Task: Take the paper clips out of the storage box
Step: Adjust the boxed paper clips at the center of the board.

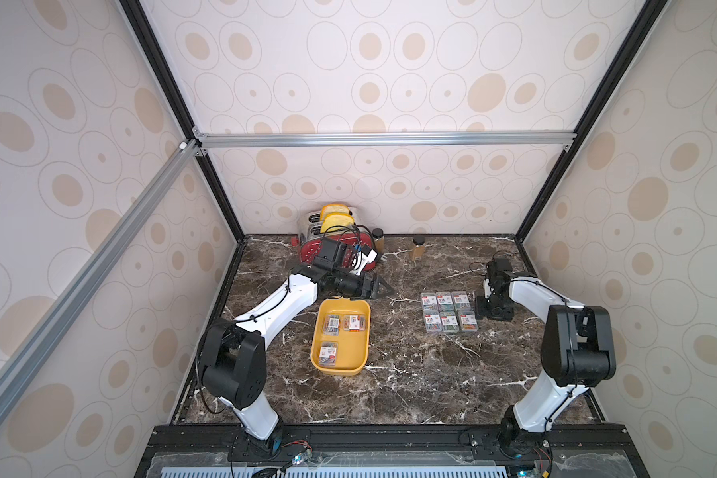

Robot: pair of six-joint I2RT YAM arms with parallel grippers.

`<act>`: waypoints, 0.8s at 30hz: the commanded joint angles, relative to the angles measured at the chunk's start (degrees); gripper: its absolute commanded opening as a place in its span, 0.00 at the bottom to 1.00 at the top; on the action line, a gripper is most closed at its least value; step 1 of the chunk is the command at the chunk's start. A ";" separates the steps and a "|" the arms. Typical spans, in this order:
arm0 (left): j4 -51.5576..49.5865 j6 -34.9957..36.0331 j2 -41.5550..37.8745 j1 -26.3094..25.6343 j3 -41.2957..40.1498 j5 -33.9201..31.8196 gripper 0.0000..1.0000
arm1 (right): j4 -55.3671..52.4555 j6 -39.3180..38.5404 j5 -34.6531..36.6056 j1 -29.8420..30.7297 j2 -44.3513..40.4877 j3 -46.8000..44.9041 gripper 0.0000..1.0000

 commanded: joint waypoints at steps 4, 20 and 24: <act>-1.11 1.14 -0.43 0.01 2.37 -0.82 0.85 | 0.77 0.91 -0.53 -0.19 1.88 -0.42 0.62; -3.03 2.44 0.17 0.01 3.11 -3.82 0.91 | 0.84 1.75 0.57 -0.14 -0.26 -0.20 0.63; -6.06 4.76 -0.87 0.01 2.97 -8.22 0.95 | -0.22 2.67 1.98 -0.09 -3.72 -0.08 0.67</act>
